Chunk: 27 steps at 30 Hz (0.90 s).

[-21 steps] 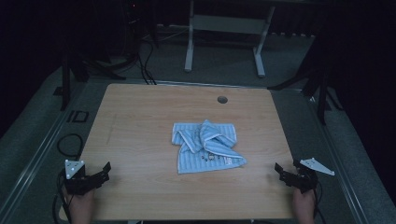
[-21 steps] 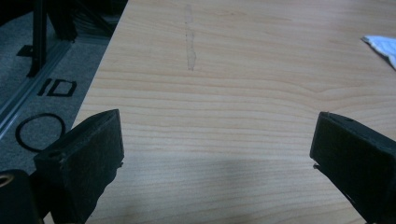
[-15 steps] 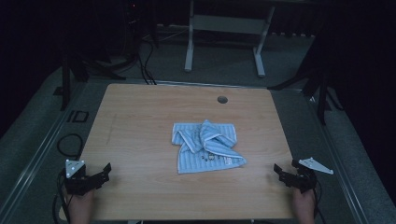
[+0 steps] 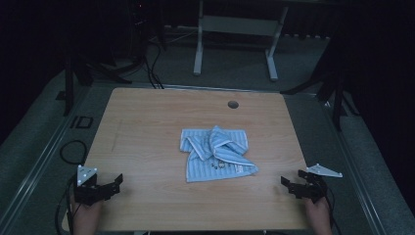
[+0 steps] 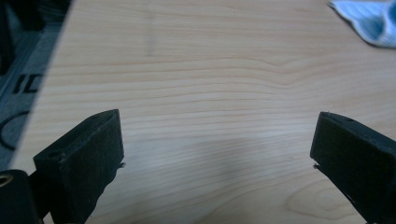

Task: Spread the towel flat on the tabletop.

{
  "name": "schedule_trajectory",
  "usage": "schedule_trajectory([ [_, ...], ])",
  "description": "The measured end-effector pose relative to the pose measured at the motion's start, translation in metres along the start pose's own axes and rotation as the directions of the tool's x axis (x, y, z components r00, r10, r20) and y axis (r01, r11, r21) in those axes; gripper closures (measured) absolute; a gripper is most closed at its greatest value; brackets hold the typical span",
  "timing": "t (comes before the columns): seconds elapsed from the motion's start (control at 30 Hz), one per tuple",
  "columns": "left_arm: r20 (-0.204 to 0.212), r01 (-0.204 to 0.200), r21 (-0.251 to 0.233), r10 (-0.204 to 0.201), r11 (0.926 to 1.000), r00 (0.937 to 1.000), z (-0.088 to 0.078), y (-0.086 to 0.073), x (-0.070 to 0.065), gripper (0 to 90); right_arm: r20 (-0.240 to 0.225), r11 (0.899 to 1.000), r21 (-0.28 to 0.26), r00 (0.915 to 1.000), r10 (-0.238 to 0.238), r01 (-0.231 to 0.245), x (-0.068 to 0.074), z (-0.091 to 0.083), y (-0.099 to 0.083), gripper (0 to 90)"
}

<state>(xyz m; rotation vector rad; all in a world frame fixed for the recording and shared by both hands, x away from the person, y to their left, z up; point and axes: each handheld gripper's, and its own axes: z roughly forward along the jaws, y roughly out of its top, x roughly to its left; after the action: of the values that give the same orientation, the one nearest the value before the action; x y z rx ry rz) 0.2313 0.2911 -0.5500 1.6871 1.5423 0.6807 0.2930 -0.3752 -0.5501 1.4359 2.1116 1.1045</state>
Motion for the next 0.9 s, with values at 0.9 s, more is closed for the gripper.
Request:
schedule_trajectory([
  [0.9, 0.398, -0.373, 0.190, 0.276, 0.9081, 0.8748, 0.071, 0.038, -0.134, 14.9, -0.246, 0.950, 0.016, 0.9218, -0.299, 0.313, 0.097, 0.034, 0.072, 41.4],
])
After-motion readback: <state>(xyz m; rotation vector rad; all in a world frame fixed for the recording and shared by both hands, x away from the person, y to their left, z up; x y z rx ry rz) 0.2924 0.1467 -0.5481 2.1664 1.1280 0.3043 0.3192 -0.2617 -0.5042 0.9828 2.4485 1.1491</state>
